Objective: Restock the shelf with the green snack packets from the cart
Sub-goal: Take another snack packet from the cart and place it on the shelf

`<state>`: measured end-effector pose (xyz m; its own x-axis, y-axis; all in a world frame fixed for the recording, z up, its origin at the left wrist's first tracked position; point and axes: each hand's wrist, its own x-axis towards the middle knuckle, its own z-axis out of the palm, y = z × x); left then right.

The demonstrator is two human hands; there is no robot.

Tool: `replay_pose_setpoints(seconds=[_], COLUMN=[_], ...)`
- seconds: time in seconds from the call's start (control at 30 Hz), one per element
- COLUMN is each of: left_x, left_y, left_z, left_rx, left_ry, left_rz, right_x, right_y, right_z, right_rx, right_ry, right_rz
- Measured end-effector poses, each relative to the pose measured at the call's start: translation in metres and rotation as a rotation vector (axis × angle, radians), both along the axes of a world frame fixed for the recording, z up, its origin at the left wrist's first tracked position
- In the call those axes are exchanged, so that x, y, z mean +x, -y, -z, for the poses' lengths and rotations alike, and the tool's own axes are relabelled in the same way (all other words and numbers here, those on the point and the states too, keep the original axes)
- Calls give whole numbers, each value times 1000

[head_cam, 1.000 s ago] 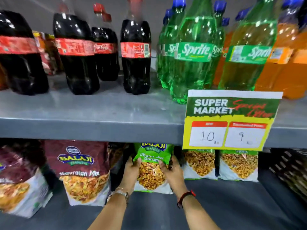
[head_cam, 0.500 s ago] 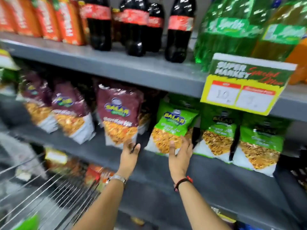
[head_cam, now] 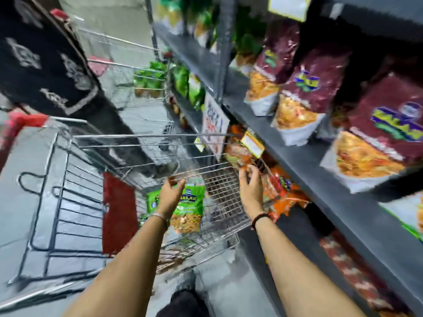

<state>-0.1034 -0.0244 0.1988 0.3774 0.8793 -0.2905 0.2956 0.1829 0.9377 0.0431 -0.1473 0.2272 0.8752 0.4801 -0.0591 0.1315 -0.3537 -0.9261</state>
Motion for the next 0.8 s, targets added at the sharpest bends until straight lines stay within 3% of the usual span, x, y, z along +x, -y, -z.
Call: replay_pose_setpoints(seconds=[0.17, 0.4, 0.53, 0.8], left_x=[-25, -28, -29, -14], left_y=[-81, -120, -110, -96], left_z=[59, 147, 195, 272], left_rx=[-122, -186, -335, -479], left_ry=[-109, -311, -372, -415], left_rz=[-94, 122, 220, 132], right_x=[-15, -17, -24, -21], right_y=[-95, -145, -148, -157], right_z=[49, 162, 223, 302], right_rx=[-160, -541, -836, -901], right_ry=[-144, -362, -408, -751], right_rz=[-140, -266, -446, -380])
